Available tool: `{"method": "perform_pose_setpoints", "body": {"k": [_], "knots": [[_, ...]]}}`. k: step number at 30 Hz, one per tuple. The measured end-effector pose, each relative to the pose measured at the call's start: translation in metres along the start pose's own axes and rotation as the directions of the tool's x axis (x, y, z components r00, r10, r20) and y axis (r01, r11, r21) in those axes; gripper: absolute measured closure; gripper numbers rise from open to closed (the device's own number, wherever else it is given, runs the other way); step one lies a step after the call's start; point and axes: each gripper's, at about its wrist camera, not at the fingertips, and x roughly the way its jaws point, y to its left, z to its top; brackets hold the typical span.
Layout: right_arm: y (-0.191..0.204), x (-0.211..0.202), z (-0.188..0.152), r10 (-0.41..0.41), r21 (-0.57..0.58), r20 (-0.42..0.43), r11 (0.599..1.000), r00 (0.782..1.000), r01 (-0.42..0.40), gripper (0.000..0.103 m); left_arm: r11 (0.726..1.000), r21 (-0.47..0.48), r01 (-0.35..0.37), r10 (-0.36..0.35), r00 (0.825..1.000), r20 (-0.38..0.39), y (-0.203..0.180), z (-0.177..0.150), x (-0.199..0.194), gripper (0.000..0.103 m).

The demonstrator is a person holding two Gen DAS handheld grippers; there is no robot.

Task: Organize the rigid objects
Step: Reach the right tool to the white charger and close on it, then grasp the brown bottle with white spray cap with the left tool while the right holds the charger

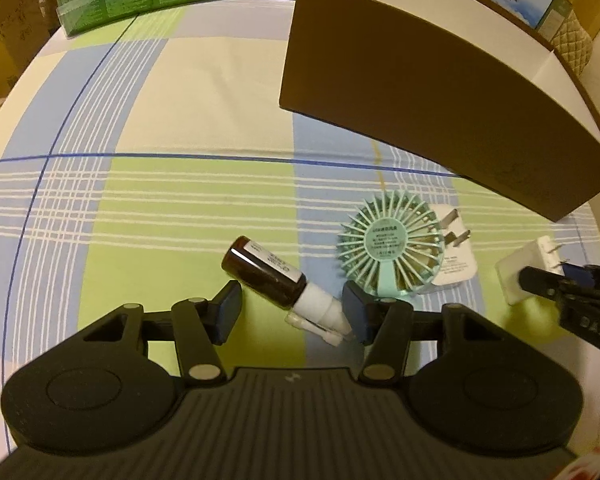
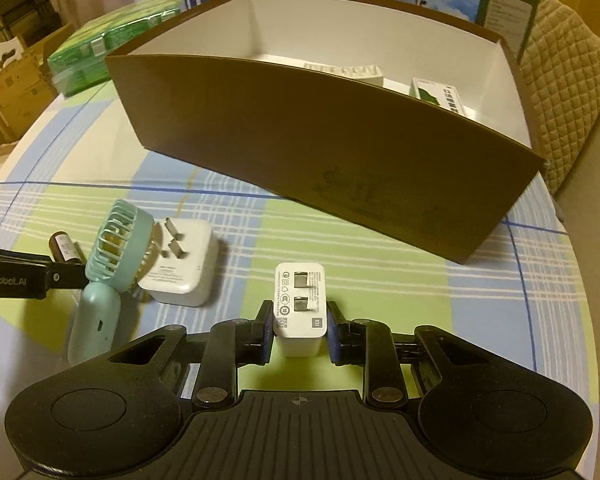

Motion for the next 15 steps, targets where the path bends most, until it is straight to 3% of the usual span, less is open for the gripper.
{"method": "perform_pose_setpoints", "body": {"k": [10,11,15], "knots": [[-0.003,-0.002,0.000,0.005,0.010,-0.003,1.000,1.000,-0.005,0.080,0.993,0.104,-0.055,0.055,0.998,0.000,0.014,0.001,-0.001,0.060],[-0.003,-0.002,0.000,0.006,0.011,-0.003,1.000,1.000,-0.006,0.080,0.993,0.107,-0.056,0.057,0.998,-0.001,0.017,0.000,-0.002,0.065],[-0.004,-0.001,0.001,0.012,0.011,-0.007,1.000,1.000,-0.012,0.080,0.989,0.141,-0.040,0.040,0.999,0.003,0.020,-0.002,-0.004,0.065]]}}
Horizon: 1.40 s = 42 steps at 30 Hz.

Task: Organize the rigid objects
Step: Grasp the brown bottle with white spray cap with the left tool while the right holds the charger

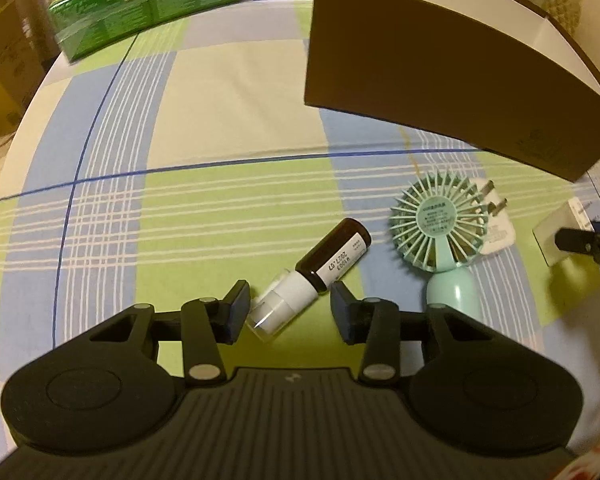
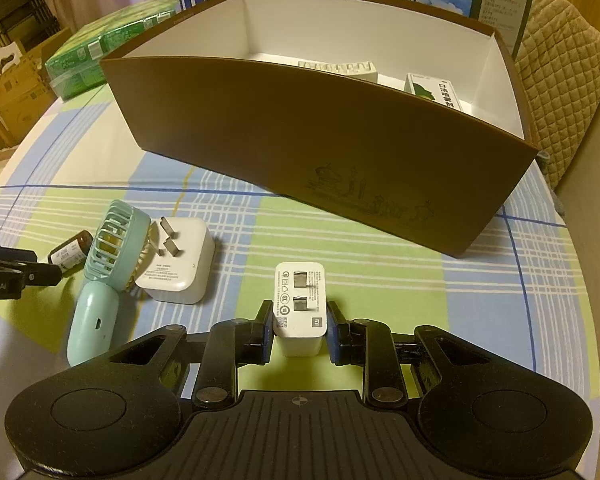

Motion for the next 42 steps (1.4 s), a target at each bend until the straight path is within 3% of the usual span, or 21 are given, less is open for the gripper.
{"method": "perform_pose_setpoints", "body": {"k": [10,11,14,24,42], "knots": [[-0.004,0.000,-0.002,0.020,0.020,-0.008,1.000,1.000,-0.020,0.080,0.976,0.219,-0.001,-0.008,0.999,0.039,-0.024,0.006,0.009,0.065],[-0.005,-0.001,-0.001,0.021,0.022,-0.008,1.000,1.000,-0.021,0.080,0.974,0.226,-0.005,-0.003,0.999,0.036,-0.025,0.006,0.011,0.071],[-0.004,-0.001,-0.002,0.022,0.024,-0.006,0.999,1.000,-0.022,0.080,0.979,0.205,0.003,-0.009,0.999,0.031,-0.023,0.006,0.012,0.083],[-0.003,0.002,0.001,0.021,0.015,-0.012,1.000,1.000,-0.021,0.079,0.990,0.140,0.007,-0.009,1.000,0.020,-0.025,0.007,0.011,0.084],[0.000,0.003,0.003,0.005,-0.036,-0.004,0.999,1.000,-0.005,0.080,0.993,0.115,-0.007,0.005,1.000,0.013,-0.031,0.009,0.010,0.084]]}}
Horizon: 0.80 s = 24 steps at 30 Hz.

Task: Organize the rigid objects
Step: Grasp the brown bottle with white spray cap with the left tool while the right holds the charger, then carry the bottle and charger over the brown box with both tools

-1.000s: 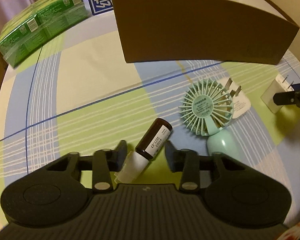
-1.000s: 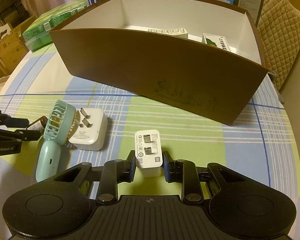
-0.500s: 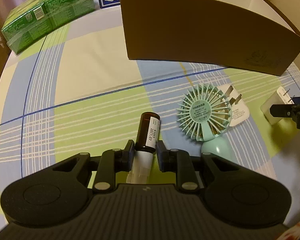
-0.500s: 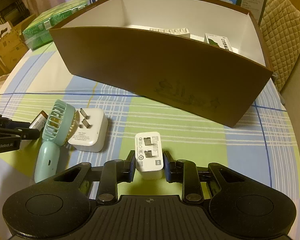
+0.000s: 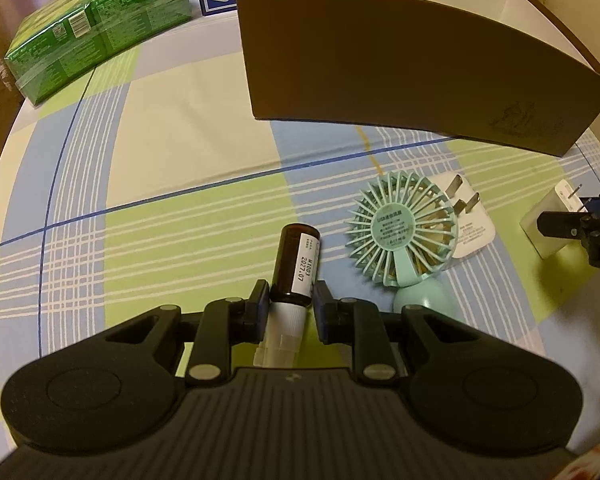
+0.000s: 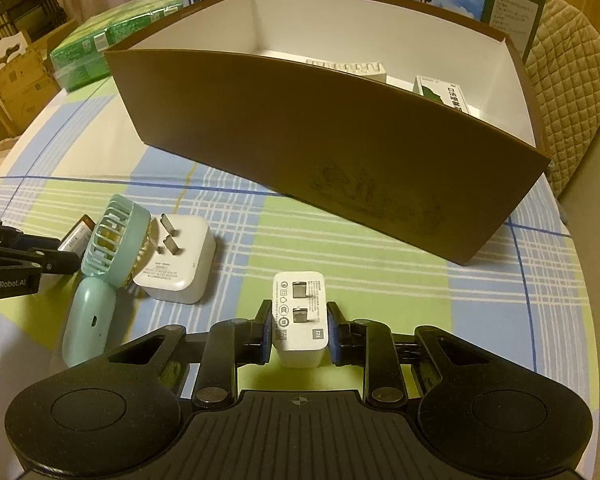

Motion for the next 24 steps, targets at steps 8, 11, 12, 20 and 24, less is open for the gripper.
{"method": "perform_pose_setpoints", "body": {"k": [8,11,12,20,24], "knots": [[0.000,-0.014,0.002,0.023,-0.003,0.023,1.000,0.999,-0.023,0.080,1.000,-0.015,0.010,-0.010,1.000,0.026,0.005,-0.002,-0.015,0.084],[0.000,-0.023,0.005,0.040,0.001,0.033,0.999,0.999,-0.040,0.080,1.000,-0.022,0.014,-0.013,0.999,0.046,0.007,-0.001,-0.025,0.084],[0.000,-0.027,0.006,0.045,0.002,0.038,0.999,0.998,-0.045,0.080,1.000,-0.023,0.015,-0.014,0.998,0.055,0.007,0.000,-0.030,0.084],[-0.005,-0.058,0.026,0.075,-0.003,0.102,0.997,0.992,-0.075,0.080,0.999,-0.014,0.049,-0.046,0.988,0.147,0.004,0.021,-0.068,0.084],[-0.012,-0.074,0.040,0.085,0.002,0.144,0.996,0.986,-0.086,0.080,0.998,0.001,0.066,-0.065,0.978,0.199,0.000,0.038,-0.085,0.084]]}}
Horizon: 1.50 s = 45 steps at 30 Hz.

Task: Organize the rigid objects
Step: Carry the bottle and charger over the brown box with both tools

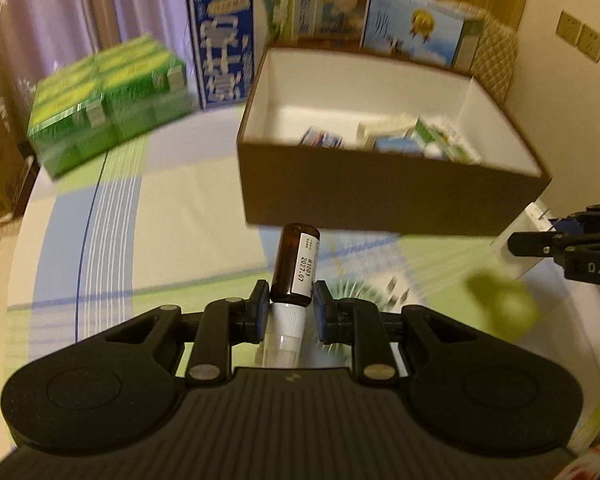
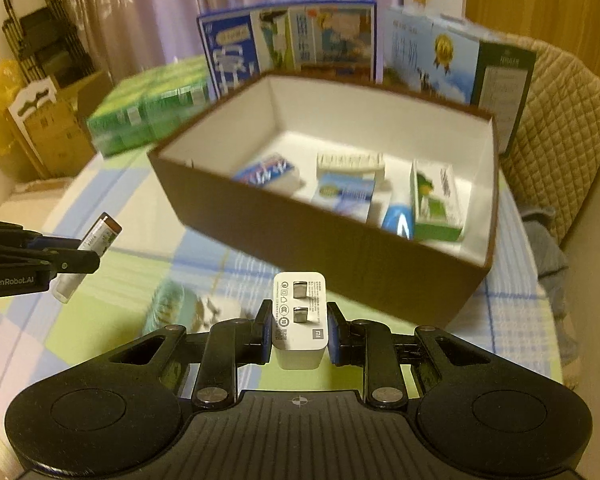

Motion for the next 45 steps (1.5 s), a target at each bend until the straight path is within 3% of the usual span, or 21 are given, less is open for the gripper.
{"method": "perform_pose_setpoints", "body": {"k": [11,18,32,45], "knots": [[-0.031,-0.020,0.053,-0.029,0.033,0.118,0.999,0.993,0.025,0.080,0.998,0.060,0.016,-0.023,0.993,0.114,-0.016,0.062,-0.005,0.084],[-0.055,-0.009,0.088,-0.052,0.068,0.152,0.997,0.987,0.042,0.080,0.995,0.101,0.025,-0.040,0.989,0.141,-0.023,0.109,0.015,0.084],[-0.060,0.078,0.154,-0.016,0.094,0.155,0.996,0.988,0.001,0.081,0.986,0.165,0.023,-0.031,0.999,0.042,-0.037,0.185,0.119,0.084],[-0.072,0.165,0.181,-0.056,0.108,0.110,0.993,0.992,0.044,0.081,0.985,0.174,0.003,0.006,0.999,-0.049,-0.027,0.212,0.210,0.084]]}}
